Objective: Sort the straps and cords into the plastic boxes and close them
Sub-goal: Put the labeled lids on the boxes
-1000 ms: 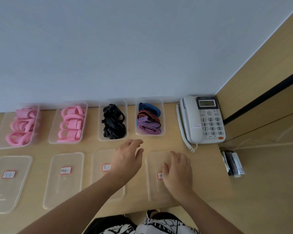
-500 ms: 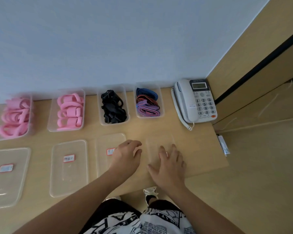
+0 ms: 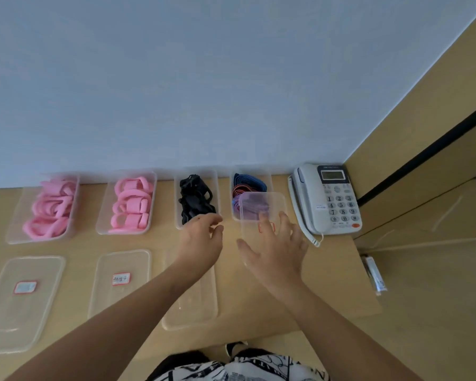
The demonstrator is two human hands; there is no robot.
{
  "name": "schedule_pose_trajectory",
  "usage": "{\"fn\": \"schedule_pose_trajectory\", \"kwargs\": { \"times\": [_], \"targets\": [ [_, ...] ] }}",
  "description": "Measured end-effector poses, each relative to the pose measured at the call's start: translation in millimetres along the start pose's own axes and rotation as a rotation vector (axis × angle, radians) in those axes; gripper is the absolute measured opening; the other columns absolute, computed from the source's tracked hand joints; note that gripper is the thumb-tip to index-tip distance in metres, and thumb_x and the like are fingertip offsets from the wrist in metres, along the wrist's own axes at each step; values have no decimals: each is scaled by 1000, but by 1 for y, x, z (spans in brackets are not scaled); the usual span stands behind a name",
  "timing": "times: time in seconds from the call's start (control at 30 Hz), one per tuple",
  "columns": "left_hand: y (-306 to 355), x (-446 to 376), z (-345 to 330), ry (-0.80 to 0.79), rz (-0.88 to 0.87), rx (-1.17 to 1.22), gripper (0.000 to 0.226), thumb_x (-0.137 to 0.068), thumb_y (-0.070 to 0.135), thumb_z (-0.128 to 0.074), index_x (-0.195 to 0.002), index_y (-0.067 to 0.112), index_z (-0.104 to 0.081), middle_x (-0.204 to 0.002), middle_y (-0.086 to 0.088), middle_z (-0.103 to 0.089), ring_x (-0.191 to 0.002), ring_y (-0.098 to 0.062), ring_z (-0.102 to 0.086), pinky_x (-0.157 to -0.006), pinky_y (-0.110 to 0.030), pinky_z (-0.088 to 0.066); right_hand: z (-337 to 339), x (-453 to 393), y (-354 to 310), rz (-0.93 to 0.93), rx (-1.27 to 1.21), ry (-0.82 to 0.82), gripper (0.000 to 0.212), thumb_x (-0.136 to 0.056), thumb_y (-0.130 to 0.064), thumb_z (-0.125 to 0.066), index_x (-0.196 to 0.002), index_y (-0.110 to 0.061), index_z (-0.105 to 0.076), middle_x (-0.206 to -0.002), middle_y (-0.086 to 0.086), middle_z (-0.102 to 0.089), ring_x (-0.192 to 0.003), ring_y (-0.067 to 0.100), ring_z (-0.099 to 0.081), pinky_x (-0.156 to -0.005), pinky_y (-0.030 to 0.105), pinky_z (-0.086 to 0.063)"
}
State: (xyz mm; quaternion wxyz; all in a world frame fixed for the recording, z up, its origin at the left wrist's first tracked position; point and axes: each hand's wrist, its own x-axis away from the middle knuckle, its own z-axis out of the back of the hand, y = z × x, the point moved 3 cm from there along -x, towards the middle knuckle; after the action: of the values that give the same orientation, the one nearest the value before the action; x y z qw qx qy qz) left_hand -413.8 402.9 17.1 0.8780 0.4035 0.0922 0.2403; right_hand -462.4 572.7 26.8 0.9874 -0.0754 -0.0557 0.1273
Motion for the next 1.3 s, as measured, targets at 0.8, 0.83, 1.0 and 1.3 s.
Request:
{"fn": "schedule_pose_trajectory", "kwargs": {
  "times": [0.8, 0.83, 1.0, 1.3],
  "targets": [
    [45, -110, -21, -115, 153, -275, 25, -93, 11, -51, -67, 9, -51, -64, -6, -53, -67, -25, -51, -56, -33, -33, -31, -117, -21, 134, 18, -85, 94, -78, -81, -17, -157, -30, -20, -153, 19, -22, -138, 43, -22, -106, 60, -29],
    [49, -114, -24, -147, 145, -308, 27, -92, 10, -51, -65, 11, -47, -63, -4, -51, -68, -26, -51, -56, -32, -31, -32, -117, -19, 132, 12, -87, 93, -77, -80, -16, -156, -31, -21, -152, 18, -21, -137, 43, -22, -105, 59, -29],
    [53, -130, -37, -271, 258, -325, 8, -86, 6, -55, -86, 9, -63, -87, -7, -64, -80, -26, -59, -53, -27, -36, -28, -118, -15, 191, -14, -71, 83, -85, -72, -11, -156, -30, -24, -148, 16, -25, -134, 40, -24, -104, 51, -32],
    [46, -126, -47, -144, 379, -106, 3, -75, 5, -59, -77, 7, -60, -70, -4, -56, -68, -19, -47, -55, -29, -43, -36, -118, 5, 270, -68, -70, 95, -89, -81, -6, -159, -17, -14, -165, 20, -7, -153, 40, -5, -122, 52, -19]
  ]
}}
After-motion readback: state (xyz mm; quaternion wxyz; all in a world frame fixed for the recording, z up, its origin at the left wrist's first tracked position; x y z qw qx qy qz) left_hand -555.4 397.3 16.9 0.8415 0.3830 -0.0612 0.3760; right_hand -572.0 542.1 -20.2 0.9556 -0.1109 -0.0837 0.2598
